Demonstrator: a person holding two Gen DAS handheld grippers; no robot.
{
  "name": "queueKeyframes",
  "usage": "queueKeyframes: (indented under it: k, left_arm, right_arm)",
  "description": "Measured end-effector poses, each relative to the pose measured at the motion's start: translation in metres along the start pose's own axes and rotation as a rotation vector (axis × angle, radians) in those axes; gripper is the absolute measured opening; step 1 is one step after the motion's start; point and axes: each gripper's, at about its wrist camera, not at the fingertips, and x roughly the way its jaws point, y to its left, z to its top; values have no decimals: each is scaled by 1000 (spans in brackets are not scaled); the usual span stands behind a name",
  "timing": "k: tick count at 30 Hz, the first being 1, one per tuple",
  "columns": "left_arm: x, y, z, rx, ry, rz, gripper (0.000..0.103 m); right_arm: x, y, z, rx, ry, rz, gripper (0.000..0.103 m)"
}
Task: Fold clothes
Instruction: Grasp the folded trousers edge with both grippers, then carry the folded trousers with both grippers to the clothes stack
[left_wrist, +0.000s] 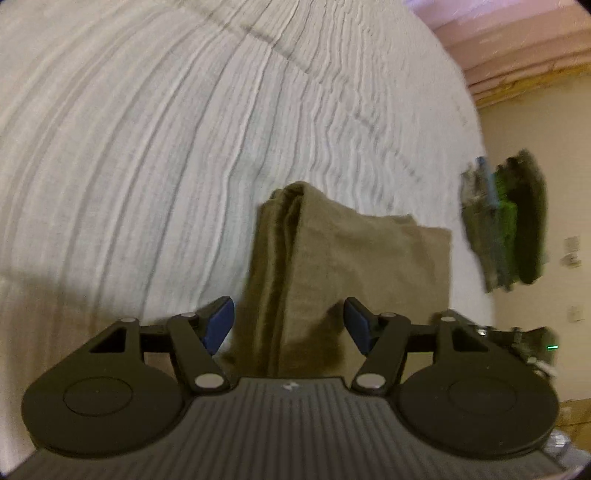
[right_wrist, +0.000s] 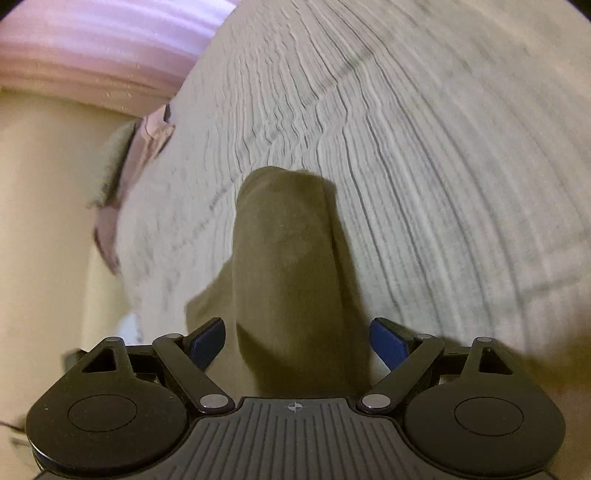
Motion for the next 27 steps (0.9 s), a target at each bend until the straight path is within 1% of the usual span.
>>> queueKeyframes:
  k: [1, 2, 3, 4, 5, 6, 7, 8, 11, 14, 19, 23, 27]
  left_arm:
    - [4, 3, 1, -16, 8, -25, 56]
    - [7, 5, 3, -29, 17, -46, 52]
    - [9, 6, 4, -29, 25, -49, 44]
    - [11, 6, 6, -28, 33, -53, 42]
    - [13, 7, 7, -27, 41, -56, 35]
    - [12, 6, 9, -23, 49, -60, 29]
    - [10, 4, 10, -15, 55, -64, 27]
    - [8, -1, 11, -2, 60, -63, 26]
    - [-2, -28, 18, 41, 62, -74, 24]
    - [-13, -61, 27, 83, 63, -95, 23]
    - [-3, -160, 42, 217, 96, -171, 23]
    - [7, -240, 54, 324, 123, -231, 23]
    - [54, -334, 59, 407, 181, -285, 23]
  right_arm:
    - [2, -3, 1, 9, 5, 15, 88]
    - [4, -5, 1, 15, 8, 26, 85]
    - [6, -6, 2, 18, 14, 29, 75]
    - [7, -6, 2, 25, 26, 23, 48]
    - [7, -6, 2, 27, 28, 13, 42]
    - [5, -6, 2, 28, 27, 2, 40]
    - [1, -4, 2, 27, 25, 0, 34]
    - [-2, -1, 2, 26, 23, 0, 31]
    - [-23, 16, 1, 8, -5, -2, 29]
    - [-59, 33, 3, 24, -75, 9, 29]
    - [-142, 54, 13, 29, -225, 7, 29]
    - [-220, 55, 27, 64, -361, -18, 29]
    - [-294, 49, 54, 107, -474, -58, 29]
